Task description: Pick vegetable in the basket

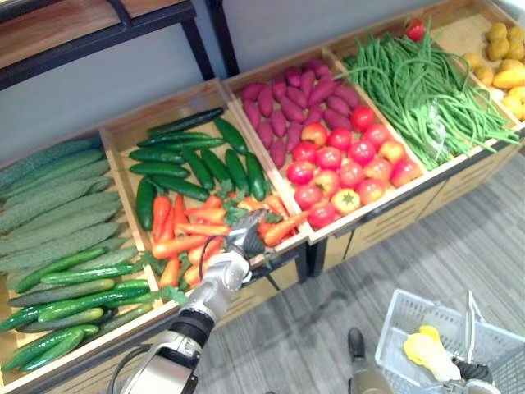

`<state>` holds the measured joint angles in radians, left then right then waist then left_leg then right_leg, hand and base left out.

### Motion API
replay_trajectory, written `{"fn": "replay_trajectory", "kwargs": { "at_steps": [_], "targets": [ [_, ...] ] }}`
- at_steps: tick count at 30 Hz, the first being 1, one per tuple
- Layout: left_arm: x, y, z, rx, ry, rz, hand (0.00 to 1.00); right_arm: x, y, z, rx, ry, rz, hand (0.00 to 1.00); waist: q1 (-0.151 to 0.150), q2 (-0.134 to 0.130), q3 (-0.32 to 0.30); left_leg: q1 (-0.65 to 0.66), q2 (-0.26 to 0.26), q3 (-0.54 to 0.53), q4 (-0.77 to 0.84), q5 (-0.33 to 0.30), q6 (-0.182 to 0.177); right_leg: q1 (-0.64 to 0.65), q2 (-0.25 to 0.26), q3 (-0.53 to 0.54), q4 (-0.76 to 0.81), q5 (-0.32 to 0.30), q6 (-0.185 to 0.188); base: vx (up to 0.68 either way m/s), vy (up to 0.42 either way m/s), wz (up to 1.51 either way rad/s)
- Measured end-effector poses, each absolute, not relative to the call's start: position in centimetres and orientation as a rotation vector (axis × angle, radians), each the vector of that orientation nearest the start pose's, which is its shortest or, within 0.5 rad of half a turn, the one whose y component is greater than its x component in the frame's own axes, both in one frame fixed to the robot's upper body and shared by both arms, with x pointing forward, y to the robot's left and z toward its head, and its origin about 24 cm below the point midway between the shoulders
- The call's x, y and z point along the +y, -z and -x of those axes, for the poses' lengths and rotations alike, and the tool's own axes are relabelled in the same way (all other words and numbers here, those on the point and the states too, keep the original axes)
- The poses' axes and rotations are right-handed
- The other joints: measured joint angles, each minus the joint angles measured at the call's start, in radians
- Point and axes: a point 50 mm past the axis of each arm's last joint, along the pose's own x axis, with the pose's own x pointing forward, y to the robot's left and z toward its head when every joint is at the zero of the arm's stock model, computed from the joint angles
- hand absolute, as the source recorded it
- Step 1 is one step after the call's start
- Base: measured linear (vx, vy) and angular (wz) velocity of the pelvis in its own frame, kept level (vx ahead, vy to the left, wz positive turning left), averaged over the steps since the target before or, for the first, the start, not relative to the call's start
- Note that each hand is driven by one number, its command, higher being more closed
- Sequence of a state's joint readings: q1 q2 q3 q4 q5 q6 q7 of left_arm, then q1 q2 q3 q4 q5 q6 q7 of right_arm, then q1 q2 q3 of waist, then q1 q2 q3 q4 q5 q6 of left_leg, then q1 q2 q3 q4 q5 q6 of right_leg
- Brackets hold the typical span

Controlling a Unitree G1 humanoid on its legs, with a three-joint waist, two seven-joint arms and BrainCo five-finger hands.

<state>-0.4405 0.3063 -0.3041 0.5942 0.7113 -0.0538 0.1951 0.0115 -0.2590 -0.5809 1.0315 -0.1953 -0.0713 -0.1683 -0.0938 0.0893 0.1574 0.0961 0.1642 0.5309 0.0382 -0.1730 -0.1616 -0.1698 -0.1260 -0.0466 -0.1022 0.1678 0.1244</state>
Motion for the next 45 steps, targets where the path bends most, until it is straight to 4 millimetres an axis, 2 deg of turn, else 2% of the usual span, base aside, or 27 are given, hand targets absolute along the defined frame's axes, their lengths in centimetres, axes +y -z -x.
{"fn": "replay_trajectory", "kwargs": {
  "at_steps": [4, 23, 24, 29, 35, 45],
  "targets": [
    [15.7, -3.8, -32.9, -0.068, 0.119, -1.137, 0.0, -32.3, 11.5, -11.0, 0.909, 0.707, 0.203, 1.0, -0.011, 0.007, 0.006, -0.004, 0.0, 0.001, 0.0, 0.0, 0.0, -0.003, 0.0, 0.0, 0.0, 0.0, 0.0, -0.02, -0.06, -0.01],
    [15.7, -4.1, -32.9, -0.091, 0.086, -1.134, 0.0, -32.1, 11.4, -11.5, 0.898, 0.699, 0.201, 1.0, -0.009, 0.011, 0.03, -0.021, 0.002, 0.006, 0.018, -0.008, -0.001, -0.02, 0.005, 0.014, 0.005, 0.0, -0.001, -0.03, -0.045, -0.01],
    [15.7, -4.1, -32.9, -0.091, 0.084, -1.134, 1.0, -32.1, 11.4, -11.6, 0.897, 0.698, 0.201, 1.0, -0.009, 0.012, 0.03, -0.021, 0.002, 0.007, 0.018, -0.008, -0.001, -0.02, 0.005, 0.015, 0.005, 0.0, -0.001, -0.02, -0.053, -0.02],
    [15.6, -3.9, -32.9, -0.089, 0.089, -1.141, 1.0, -32.0, 11.4, -11.9, 0.894, 0.687, 0.206, 1.0, -0.01, 0.011, 0.031, -0.021, 0.001, 0.007, 0.018, -0.008, -0.001, -0.02, 0.005, 0.017, 0.005, 0.0, -0.001, -0.03, -0.049, -0.01],
    [13.9, -3.1, -33.0, -0.074, 0.168, -1.152, 1.0, -31.9, 11.2, -12.5, 0.875, 0.69, 0.207, 1.0, -0.014, 0.012, 0.053, -0.023, 0.004, 0.015, 0.017, -0.01, -0.004, -0.035, 0.013, 0.032, 0.01, 0.0, -0.001, -0.02, -0.035, -0.06],
    [13.7, -3.1, -33.0, -0.068, 0.181, -1.148, 1.0, -31.9, 11.2, -12.5, 0.875, 0.697, 0.209, 1.0, -0.015, 0.014, 0.058, -0.017, 0.003, 0.011, 0.018, -0.01, -0.004, -0.035, 0.013, 0.036, 0.018, -0.001, -0.001, -0.03, -0.052, -0.02]
  ]
}}
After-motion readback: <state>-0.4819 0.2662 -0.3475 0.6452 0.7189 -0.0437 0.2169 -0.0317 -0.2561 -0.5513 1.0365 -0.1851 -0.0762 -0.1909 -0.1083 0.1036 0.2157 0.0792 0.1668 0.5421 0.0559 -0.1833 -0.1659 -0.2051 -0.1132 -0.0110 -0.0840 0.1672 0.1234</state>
